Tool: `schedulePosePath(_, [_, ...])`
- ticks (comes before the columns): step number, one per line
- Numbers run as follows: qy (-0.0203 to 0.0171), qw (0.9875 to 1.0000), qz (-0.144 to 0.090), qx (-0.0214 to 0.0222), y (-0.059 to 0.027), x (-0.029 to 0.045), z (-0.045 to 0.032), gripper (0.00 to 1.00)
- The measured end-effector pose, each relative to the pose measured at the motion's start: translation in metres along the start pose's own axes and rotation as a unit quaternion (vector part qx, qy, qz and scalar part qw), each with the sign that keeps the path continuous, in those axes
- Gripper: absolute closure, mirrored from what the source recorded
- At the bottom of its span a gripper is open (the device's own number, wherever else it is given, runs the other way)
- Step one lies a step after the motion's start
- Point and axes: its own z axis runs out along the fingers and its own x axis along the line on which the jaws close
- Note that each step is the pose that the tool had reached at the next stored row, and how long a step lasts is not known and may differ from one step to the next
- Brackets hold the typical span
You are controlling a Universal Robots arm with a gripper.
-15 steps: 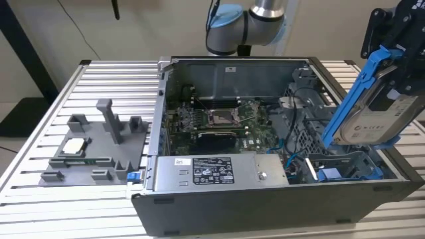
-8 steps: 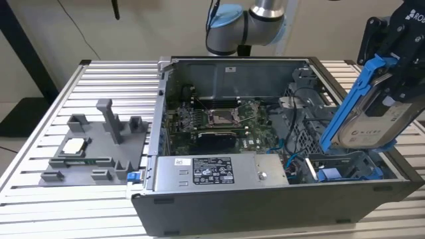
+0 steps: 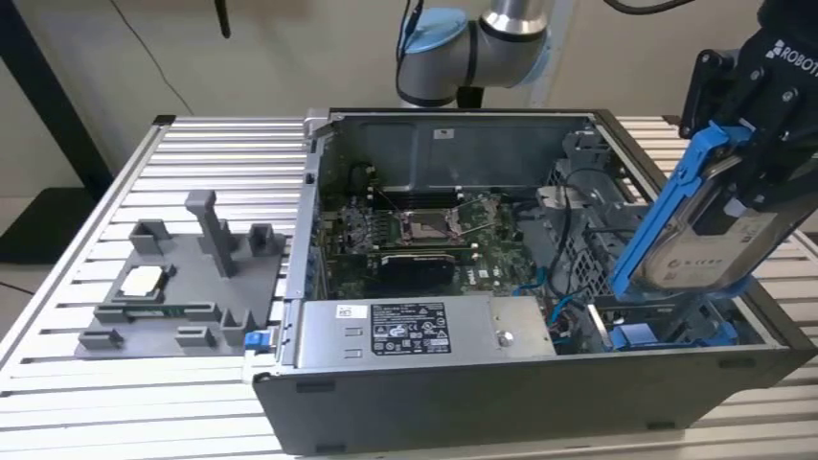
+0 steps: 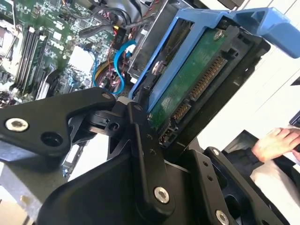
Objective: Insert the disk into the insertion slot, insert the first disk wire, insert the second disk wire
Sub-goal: 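Insert the disk into the insertion slot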
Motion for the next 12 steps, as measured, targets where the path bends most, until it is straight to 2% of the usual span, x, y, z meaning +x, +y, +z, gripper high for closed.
schedulePosePath(4, [-0.002,1.0,0.0,-0.0001,-0.0001,0.0,0.0048,0.67])
schedulePosePath(12, [-0.0022,1.0,0.0,0.0001,-0.0009,0.0001,0.0141,0.67])
